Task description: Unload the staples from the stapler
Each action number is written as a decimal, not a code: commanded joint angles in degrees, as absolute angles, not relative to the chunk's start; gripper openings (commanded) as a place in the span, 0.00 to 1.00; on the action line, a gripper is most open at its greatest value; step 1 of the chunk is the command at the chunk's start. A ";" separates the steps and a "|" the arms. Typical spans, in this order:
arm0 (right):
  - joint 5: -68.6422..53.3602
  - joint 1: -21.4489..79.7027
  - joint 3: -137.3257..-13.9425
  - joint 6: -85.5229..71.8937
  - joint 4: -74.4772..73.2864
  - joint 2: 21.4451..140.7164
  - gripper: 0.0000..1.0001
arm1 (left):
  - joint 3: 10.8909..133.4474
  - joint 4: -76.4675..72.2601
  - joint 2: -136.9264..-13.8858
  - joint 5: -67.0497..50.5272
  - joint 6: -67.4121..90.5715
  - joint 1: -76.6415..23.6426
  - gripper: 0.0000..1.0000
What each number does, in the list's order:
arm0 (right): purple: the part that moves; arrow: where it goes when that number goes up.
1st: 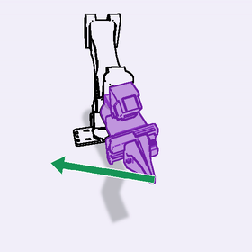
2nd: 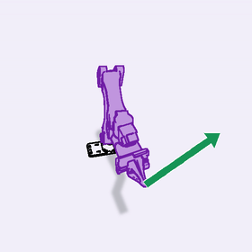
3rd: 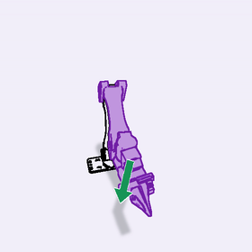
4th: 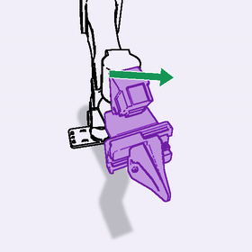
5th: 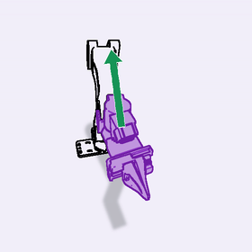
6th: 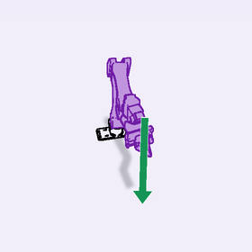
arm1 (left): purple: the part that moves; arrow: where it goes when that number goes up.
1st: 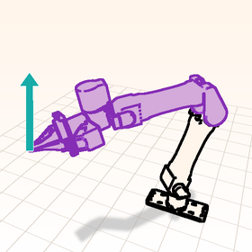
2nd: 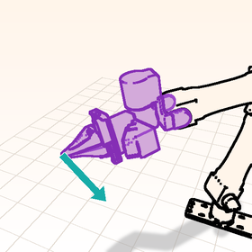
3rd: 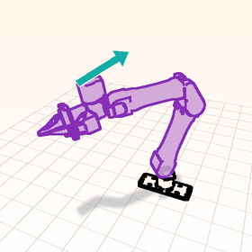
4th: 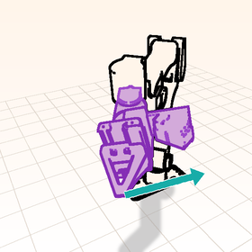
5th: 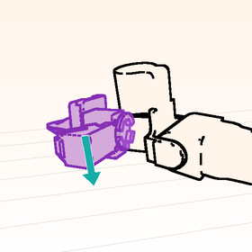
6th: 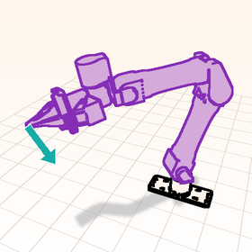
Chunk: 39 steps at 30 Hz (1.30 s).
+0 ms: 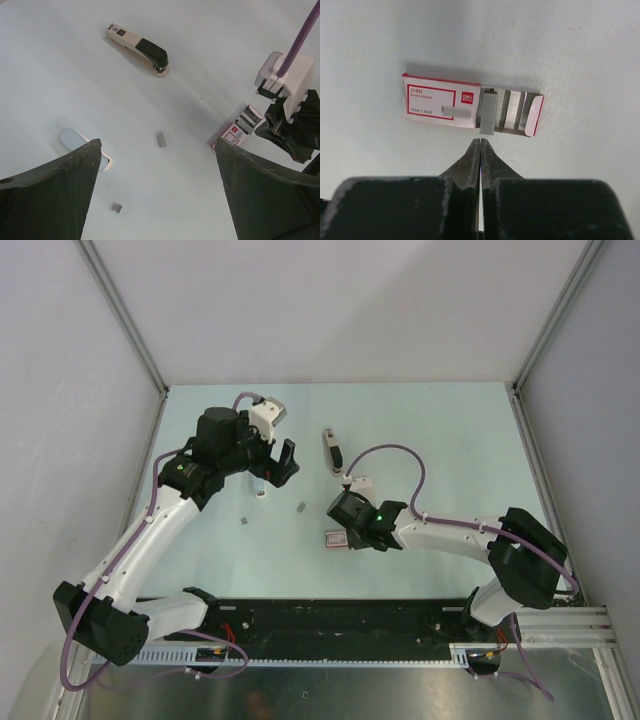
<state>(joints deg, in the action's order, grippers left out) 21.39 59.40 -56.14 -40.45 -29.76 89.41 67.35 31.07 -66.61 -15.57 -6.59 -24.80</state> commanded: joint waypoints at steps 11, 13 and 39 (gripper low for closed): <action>16.91 59.47 -53.54 -38.83 -29.65 87.31 0.00 | 67.17 31.10 -65.07 -15.71 -9.69 -25.31 0.99; 16.29 59.45 -53.35 -38.56 -29.34 87.44 0.00 | 67.15 31.09 -65.11 -15.71 -9.70 -25.31 0.99; 9.83 53.71 -53.26 -33.43 -24.49 91.58 0.00 | 67.48 31.29 -65.31 -15.51 -9.98 -25.35 0.99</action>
